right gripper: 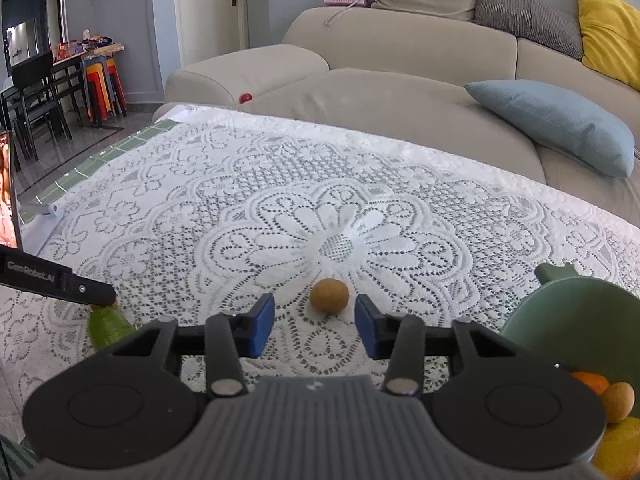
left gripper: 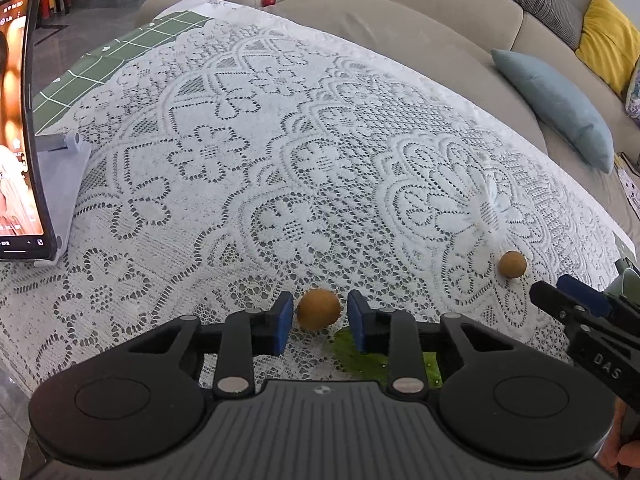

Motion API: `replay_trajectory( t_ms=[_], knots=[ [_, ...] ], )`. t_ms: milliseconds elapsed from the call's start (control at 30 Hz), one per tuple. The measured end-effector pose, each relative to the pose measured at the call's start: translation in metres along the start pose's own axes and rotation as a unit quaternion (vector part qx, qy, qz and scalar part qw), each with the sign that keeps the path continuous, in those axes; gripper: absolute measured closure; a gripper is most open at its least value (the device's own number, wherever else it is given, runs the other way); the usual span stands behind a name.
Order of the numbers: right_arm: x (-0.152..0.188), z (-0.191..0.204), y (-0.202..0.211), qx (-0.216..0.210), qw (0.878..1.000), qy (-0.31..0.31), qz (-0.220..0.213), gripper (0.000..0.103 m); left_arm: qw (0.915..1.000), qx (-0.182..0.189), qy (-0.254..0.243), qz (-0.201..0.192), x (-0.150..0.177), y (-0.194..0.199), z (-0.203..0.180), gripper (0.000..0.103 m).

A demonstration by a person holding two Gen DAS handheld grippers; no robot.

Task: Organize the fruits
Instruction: 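Move both grippers back toward the remaining brown fruits on the table, then grasp a brown fruit with the left gripper while the right gripper grasps another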

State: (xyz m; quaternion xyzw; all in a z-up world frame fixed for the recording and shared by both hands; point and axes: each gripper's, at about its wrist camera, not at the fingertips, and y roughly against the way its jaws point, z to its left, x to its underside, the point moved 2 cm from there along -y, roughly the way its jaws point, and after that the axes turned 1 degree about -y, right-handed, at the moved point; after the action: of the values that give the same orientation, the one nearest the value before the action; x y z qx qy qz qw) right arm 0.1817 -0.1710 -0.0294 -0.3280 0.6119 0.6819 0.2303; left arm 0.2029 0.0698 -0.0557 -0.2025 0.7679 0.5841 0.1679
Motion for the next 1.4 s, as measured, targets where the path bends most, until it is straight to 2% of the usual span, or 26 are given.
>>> replay_trajectory(
  t_ms=[267,333,500,733,1200,1400],
  knots=[
    [0.004,0.006,-0.013,0.006,1.0,0.018,0.007,0.068,1.0,-0.003,0.001,-0.006,0.001,-0.001,-0.003,0.073],
    [0.004,0.006,-0.017,0.01,1.0,0.016,0.008,0.072,1.0,-0.002,0.002,-0.009,0.001,-0.002,-0.004,0.076],
    [0.0,0.005,-0.027,0.019,1.0,0.005,0.007,0.073,0.9997,0.004,0.016,-0.017,0.0,-0.002,-0.003,0.077],
    [-0.001,0.005,-0.034,0.027,1.0,0.005,0.008,0.073,0.9979,0.02,0.027,-0.056,-0.011,0.003,-0.005,0.077],
    [-0.004,0.0,-0.044,0.033,0.999,0.002,0.007,0.073,0.9991,0.014,-0.012,-0.038,-0.003,-0.02,-0.027,0.077],
    [-0.003,0.001,-0.049,0.025,1.0,-0.001,0.014,0.078,0.9989,0.008,-0.026,-0.037,0.001,-0.023,-0.034,0.076]
  ],
)
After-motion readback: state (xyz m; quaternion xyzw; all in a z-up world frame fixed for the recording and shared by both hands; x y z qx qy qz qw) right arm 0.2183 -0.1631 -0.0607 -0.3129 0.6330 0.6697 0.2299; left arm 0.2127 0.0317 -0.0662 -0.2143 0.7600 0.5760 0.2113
